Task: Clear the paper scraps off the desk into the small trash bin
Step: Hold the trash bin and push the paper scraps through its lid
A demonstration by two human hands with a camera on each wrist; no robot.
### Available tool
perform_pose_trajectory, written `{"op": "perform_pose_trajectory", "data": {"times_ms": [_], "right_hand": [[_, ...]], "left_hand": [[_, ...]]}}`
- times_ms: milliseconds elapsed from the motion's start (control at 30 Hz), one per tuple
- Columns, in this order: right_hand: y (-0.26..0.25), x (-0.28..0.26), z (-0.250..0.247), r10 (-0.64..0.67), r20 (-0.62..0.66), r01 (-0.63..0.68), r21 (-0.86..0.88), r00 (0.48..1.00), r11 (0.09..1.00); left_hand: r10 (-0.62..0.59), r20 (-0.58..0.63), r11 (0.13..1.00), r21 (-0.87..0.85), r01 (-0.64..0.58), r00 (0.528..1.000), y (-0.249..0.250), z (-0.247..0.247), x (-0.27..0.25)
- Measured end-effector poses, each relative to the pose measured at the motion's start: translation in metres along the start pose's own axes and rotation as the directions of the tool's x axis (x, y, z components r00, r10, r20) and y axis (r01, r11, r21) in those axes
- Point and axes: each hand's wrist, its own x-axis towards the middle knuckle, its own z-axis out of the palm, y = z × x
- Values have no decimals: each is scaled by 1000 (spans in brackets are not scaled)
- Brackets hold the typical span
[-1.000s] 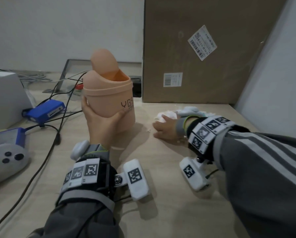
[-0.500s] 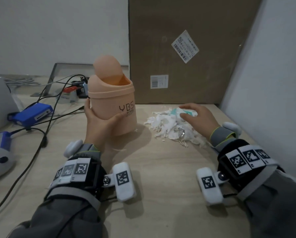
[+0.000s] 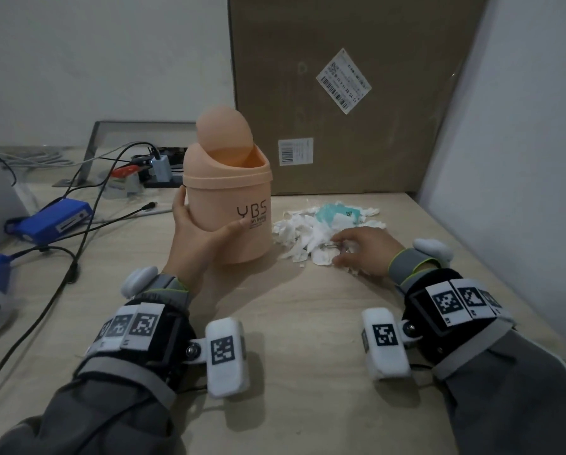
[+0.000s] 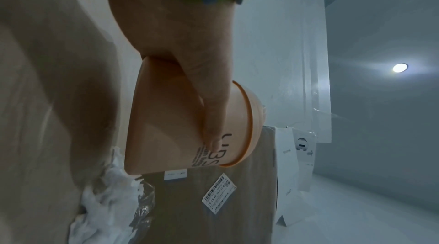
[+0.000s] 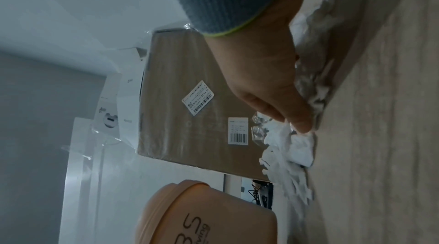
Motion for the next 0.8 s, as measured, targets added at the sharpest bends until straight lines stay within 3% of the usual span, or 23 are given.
{"op": "perform_pose_trajectory", "data": {"times_ms": [200,267,333,500,800], "right_hand": [[0,-10,-1,24,-82,-17,87,996,996],[1,-15,-5,18,-111,-15,22,994,1000],[3,-18,-8,28,-75,-34,-74,997,997],[4,-23,-7,104,14,-102,-114,994,988],[1,-20,-9,85,-258,-76,45,962,996]], "left_hand": [[-5,22,1000,13,5,1000,2,6,-6],[-6,25,1000,15,5,1000,3,8,-7],[-5,24,1000,16,4,1000,4,9,-7],[1,41,1000,31,-2,999,4,13,-9],[-1,84,996,90,-7,996,4,15,-12]]}}
